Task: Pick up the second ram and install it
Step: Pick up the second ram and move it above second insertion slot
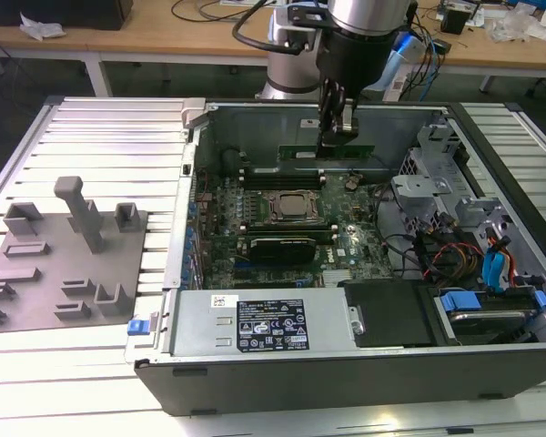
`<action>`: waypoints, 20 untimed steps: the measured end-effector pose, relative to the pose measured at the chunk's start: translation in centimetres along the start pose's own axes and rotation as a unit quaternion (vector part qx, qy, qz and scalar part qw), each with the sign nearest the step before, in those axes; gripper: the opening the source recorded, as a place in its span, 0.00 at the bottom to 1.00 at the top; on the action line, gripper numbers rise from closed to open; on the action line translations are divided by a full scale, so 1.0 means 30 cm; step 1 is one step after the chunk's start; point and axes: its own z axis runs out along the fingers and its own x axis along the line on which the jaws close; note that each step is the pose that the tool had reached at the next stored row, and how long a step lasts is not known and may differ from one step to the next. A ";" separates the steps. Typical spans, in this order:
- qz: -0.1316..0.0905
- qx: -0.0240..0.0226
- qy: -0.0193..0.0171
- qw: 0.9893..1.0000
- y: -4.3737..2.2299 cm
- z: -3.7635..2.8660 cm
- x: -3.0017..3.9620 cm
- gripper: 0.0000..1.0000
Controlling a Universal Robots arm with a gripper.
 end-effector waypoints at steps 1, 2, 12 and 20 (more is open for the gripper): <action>0.000 0.000 0.000 1.000 0.000 0.004 0.000 0.14; 0.000 0.000 0.000 1.000 -0.001 0.009 0.001 0.14; 0.000 0.000 0.000 1.000 -0.003 0.051 0.004 0.14; 0.000 0.000 0.000 1.000 -0.005 0.080 0.007 0.14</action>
